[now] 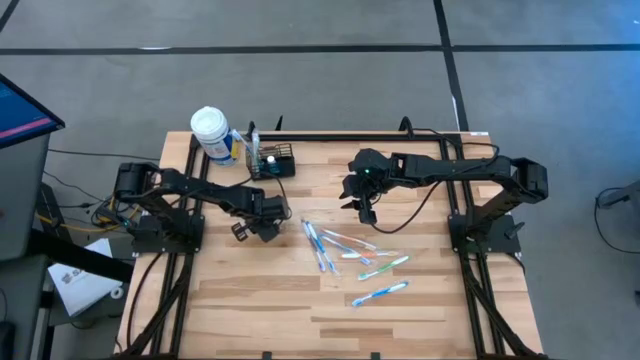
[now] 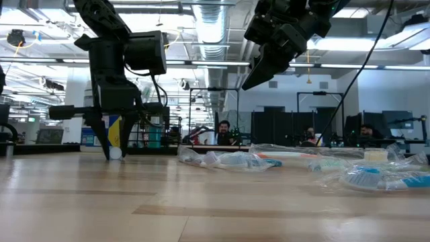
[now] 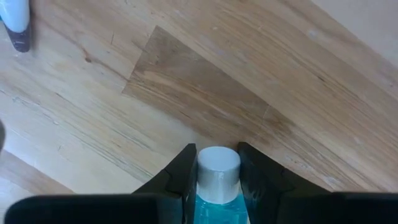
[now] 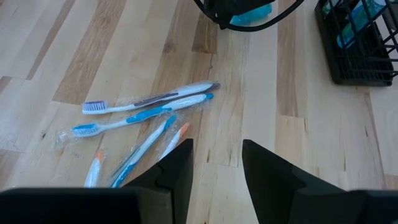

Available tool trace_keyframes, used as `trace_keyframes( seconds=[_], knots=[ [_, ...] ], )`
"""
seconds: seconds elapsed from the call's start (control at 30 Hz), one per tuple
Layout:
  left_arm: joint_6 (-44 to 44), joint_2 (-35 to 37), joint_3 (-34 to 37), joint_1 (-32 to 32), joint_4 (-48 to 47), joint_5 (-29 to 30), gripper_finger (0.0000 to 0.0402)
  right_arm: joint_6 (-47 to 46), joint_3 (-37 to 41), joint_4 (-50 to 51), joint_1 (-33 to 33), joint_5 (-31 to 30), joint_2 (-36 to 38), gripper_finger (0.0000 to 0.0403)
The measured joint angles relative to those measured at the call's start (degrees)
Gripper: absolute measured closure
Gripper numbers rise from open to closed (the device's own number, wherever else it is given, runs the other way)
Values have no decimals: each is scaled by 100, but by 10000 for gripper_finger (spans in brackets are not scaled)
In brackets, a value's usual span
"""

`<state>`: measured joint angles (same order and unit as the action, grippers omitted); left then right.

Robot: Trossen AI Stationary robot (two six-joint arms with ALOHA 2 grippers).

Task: Pick & Place toothbrushing station
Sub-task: Put the blue mouthwash into the black wire organizer

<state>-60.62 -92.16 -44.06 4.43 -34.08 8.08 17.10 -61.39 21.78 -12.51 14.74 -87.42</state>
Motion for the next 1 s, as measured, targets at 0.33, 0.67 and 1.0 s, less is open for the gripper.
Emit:
trace_keyframes(
  seconds=[0.33,0.67,1.0],
  knots=[
    [299,-22,-218,1,-139,-48,317,2,0,4,0,0,0,275],
    [312,-22,-229,-96,-81,-20,317,94,0,4,0,0,0,275],
    [553,-16,-242,-115,-57,-85,317,96,0,4,0,0,0,275]
  ],
)
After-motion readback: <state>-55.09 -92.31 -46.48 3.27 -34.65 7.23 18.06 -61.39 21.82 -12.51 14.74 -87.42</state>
